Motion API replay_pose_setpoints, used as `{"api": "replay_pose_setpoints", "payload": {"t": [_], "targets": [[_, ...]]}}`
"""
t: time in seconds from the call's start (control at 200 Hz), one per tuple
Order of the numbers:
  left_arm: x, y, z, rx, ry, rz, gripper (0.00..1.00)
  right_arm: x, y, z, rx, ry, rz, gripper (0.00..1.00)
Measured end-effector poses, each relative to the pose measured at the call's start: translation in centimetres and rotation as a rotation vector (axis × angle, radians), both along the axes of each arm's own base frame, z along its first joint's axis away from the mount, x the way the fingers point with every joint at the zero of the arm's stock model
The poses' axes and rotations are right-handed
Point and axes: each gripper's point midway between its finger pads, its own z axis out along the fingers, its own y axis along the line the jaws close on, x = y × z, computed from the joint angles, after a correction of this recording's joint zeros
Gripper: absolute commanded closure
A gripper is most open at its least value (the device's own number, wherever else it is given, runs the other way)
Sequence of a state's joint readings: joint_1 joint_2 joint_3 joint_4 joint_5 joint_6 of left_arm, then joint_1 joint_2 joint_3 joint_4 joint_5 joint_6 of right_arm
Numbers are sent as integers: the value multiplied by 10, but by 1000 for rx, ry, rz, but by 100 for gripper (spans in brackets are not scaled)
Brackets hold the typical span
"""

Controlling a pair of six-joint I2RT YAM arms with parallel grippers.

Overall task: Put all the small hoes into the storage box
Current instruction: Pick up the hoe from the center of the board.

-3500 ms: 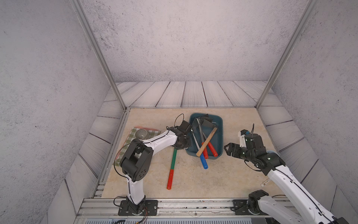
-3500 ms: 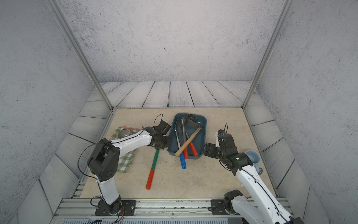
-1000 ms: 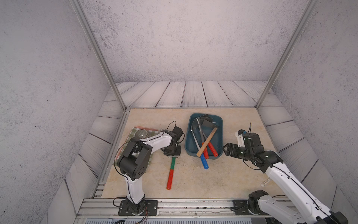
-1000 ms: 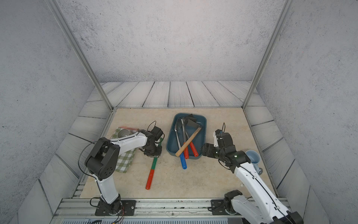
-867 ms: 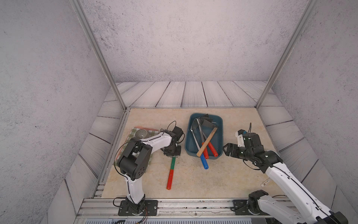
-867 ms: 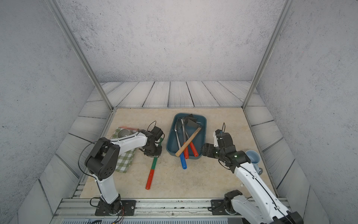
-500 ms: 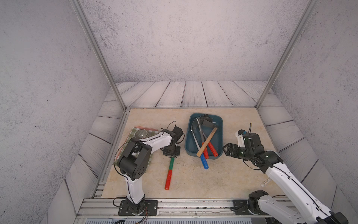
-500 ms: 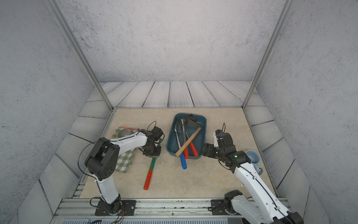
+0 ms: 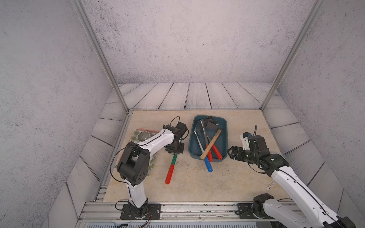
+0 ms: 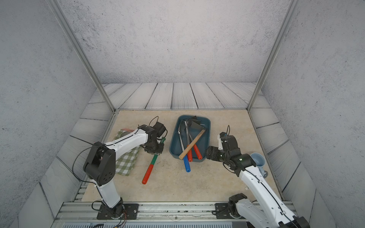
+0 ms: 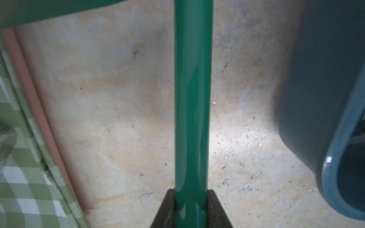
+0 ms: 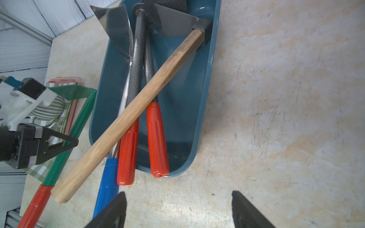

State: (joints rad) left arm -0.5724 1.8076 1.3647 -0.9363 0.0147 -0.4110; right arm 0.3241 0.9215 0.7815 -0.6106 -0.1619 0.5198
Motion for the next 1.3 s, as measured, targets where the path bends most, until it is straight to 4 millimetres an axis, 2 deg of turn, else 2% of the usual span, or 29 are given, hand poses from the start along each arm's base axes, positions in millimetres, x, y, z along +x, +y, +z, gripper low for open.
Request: {"api": "replay_pose_setpoints", "payload": {"t": [0.315, 0.585, 0.941, 1.296], "targets": [[5, 2, 11, 23, -19, -10, 100, 0, 0, 0, -1, 1, -1, 16], [19, -6, 35, -7, -74, -21, 100, 0, -1, -1, -6, 1, -5, 16], [21, -6, 72, -42, -143, -39, 100, 0, -1, -1, -7, 1, -4, 16], [26, -24, 99, -108, -191, -88, 100, 0, -1, -1, -6, 1, -4, 16]]}}
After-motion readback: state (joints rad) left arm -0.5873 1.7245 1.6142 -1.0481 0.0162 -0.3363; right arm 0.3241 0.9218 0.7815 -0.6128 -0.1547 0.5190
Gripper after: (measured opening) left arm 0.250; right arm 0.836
